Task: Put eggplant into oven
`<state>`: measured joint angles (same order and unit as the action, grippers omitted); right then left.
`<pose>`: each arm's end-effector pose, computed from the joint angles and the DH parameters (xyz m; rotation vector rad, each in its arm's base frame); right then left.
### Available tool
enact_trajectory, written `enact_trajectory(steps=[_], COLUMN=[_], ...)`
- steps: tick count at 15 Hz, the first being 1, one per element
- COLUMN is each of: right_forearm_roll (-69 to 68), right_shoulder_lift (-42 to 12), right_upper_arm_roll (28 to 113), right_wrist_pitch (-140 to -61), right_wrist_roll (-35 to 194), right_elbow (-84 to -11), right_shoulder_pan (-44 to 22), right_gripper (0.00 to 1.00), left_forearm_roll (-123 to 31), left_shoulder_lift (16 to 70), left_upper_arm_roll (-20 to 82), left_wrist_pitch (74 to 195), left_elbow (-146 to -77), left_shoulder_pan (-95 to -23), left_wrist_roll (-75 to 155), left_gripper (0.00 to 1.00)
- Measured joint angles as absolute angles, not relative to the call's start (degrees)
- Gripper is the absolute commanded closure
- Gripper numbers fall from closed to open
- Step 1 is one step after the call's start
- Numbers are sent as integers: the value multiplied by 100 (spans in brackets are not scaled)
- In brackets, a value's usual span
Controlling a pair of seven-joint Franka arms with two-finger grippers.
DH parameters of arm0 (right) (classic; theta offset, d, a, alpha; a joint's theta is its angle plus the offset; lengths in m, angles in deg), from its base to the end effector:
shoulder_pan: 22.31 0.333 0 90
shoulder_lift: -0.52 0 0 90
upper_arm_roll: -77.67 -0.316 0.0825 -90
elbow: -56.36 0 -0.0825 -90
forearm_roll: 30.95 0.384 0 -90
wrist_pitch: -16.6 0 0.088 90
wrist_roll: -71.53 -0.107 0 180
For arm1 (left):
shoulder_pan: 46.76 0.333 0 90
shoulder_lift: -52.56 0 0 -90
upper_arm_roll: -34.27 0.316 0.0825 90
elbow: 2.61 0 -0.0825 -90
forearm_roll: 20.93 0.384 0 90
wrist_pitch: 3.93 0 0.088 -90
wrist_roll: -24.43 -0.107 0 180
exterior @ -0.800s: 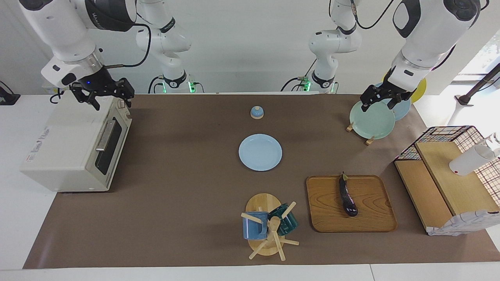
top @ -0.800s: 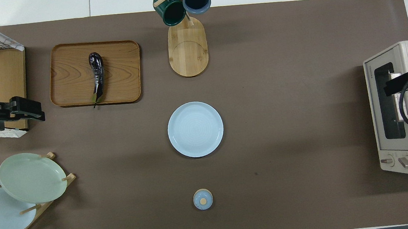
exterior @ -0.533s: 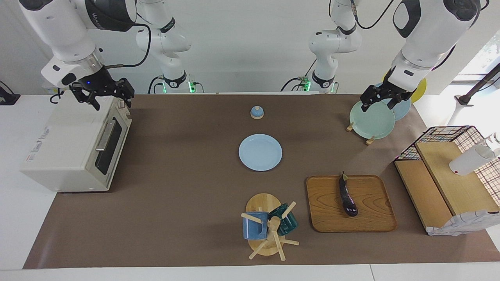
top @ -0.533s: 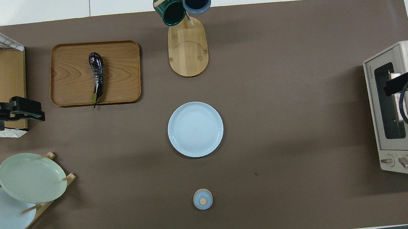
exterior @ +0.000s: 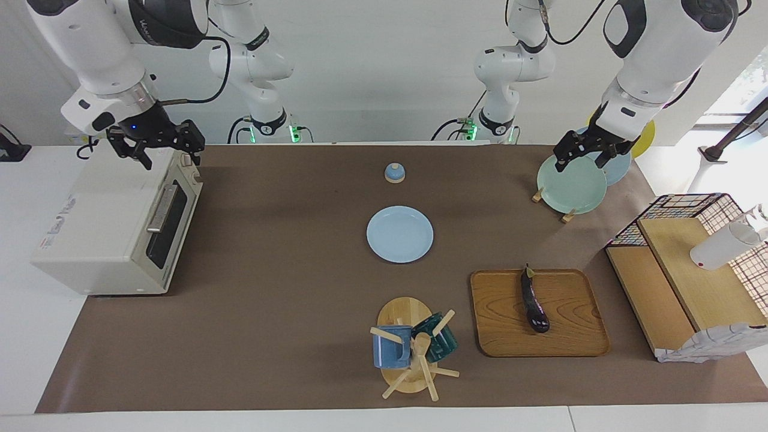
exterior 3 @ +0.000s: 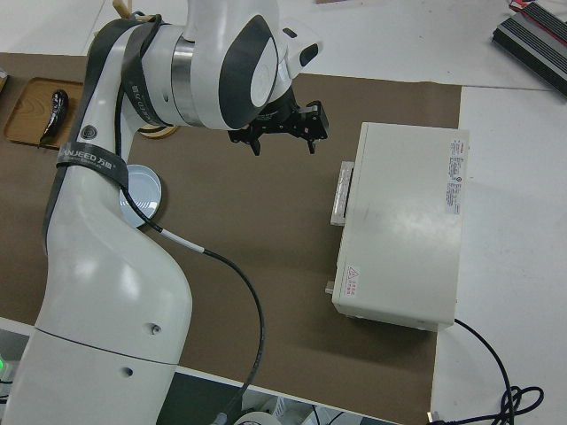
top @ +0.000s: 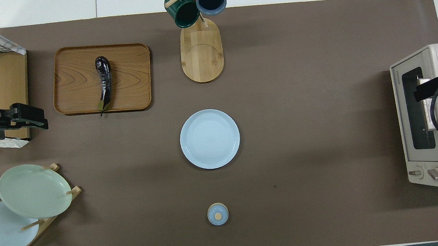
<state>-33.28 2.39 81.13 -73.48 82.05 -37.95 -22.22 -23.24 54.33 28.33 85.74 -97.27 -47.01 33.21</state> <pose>0.5416 -0.0368 0.6071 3.1012 0.1953 -0.0709 0.5386 -0.0636 0.6026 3.1099 0.0719 -0.0945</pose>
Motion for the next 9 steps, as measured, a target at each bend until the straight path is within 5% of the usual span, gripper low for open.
enact_trajectory(steps=[1, 9], right_forearm_roll=[-3328, -3922], right_shoulder_lift=[240, 601], right_upper_arm_roll=[8112, 8136], right_wrist_pitch=[-7478, -8652], right_wrist_roll=[8283, 8183], right_elbow=[-3824, -5175], right_shoulder_pan=[-2221, -2405], right_gripper=[100, 100], left_forearm_roll=[-2324, -2330], left_shoulder_lift=[5432, 4915], left_upper_arm_roll=[2833, 2831], left_wrist_pitch=[8619, 9315], left_elbow=[-9728, -9747], left_shoulder_pan=[-4701, -4741], left_wrist_roll=[3321, 3321], left_gripper=[0, 0])
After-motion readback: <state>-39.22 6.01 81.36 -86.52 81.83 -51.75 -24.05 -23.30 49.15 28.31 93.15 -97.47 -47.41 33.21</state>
